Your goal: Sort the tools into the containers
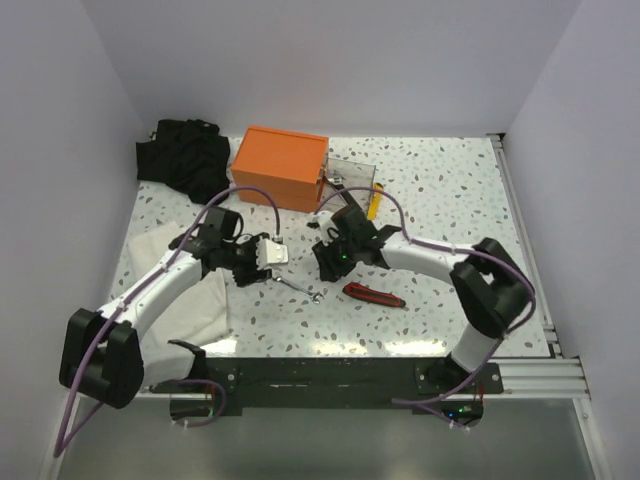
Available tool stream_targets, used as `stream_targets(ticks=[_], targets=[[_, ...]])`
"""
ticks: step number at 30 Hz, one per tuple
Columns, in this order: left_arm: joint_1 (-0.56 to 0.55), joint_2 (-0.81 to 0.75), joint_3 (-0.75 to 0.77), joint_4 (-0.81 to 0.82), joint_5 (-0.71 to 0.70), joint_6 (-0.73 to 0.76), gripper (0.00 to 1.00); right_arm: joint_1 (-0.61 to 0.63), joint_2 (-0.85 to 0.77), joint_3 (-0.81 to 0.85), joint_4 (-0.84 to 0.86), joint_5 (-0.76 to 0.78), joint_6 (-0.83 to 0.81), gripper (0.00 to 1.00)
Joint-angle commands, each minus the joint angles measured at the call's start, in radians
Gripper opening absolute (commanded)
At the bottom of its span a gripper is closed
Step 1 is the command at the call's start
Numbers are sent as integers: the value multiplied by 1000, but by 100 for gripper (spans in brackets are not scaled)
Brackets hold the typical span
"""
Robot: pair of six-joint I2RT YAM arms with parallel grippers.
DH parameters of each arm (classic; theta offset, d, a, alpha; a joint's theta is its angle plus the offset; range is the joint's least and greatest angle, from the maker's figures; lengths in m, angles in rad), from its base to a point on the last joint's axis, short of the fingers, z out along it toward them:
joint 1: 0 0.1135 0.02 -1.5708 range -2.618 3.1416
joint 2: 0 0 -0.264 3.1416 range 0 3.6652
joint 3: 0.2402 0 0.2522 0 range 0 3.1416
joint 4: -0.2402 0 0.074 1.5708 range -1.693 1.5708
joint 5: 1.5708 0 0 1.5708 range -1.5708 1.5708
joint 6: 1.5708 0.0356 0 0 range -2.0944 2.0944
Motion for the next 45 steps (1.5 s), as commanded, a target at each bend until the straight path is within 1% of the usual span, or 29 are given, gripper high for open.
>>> stream_targets(ticks=[1, 2, 4, 6, 7, 11, 14, 16, 18, 21, 24, 27, 29, 30, 31, 33, 34, 36, 37, 39, 41, 43, 44, 45], targets=[[3, 96, 15, -23, 112, 189, 60, -43, -218, -78, -32, -18, -25, 44], [0, 140, 28, -27, 123, 206, 60, -47, -240, -93, -33, -13, -23, 44], [-18, 182, 38, -12, 117, 243, 60, -59, -291, -133, -36, -2, -17, 45], [-47, 228, 35, 15, 45, 277, 58, -70, -311, -173, -32, 31, -3, 47], [-75, 240, 33, 55, 22, 284, 57, -76, -320, -181, -24, 36, 3, 47], [-87, 318, 102, 66, 39, 301, 56, -151, -398, -214, -22, 31, -5, 48], [-98, 378, 154, 32, 45, 314, 56, -239, -430, -228, -44, 37, -23, 48], [-114, 412, 168, 0, 39, 335, 56, -265, -440, -247, -39, 68, 0, 48], [-135, 436, 183, -32, 16, 364, 54, -309, -450, -262, -29, 62, 32, 48], [-161, 496, 226, -164, -3, 390, 48, -339, -478, -270, -3, 45, 37, 48], [-172, 510, 228, -178, 2, 384, 45, -360, -499, -271, 5, 50, 27, 48], [-190, 518, 217, -167, -33, 360, 42, -377, -516, -279, 16, 38, 8, 48], [-199, 536, 225, -166, -59, 315, 37, -379, -549, -296, 36, 12, -20, 48], [-204, 544, 229, -178, -64, 306, 35, -377, -555, -302, 46, -31, -34, 48], [-206, 561, 239, -184, -69, 294, 32, -377, -565, -306, 48, -48, -49, 48], [-204, 578, 248, -202, -69, 257, 29, -379, -569, -320, 45, -71, -97, 48], [-204, 593, 255, -204, -67, 249, 22, -380, -566, -325, 40, -73, -110, 48], [-201, 601, 254, -198, -49, 226, 17, -377, -562, -329, 33, -75, -134, 45], [-199, 607, 254, -196, -34, 225, 15, -375, -564, -334, 37, -99, -141, 44], [-196, 618, 263, -204, -15, 205, 12, -346, -584, -357, 80, -105, -160, 43], [-187, 641, 291, -219, 23, 182, 8, -284, -610, -395, 121, -98, -180, 45], [-178, 660, 317, -241, 55, 166, 6, -230, -602, -412, 161, -96, -198, 47], [-175, 667, 323, -251, 63, 166, 5, -178, -592, -414, 171, -114, -222, 47], [-173, 673, 331, -274, 68, 165, 5, -156, -563, -415, 198, -124, -232, 47]])
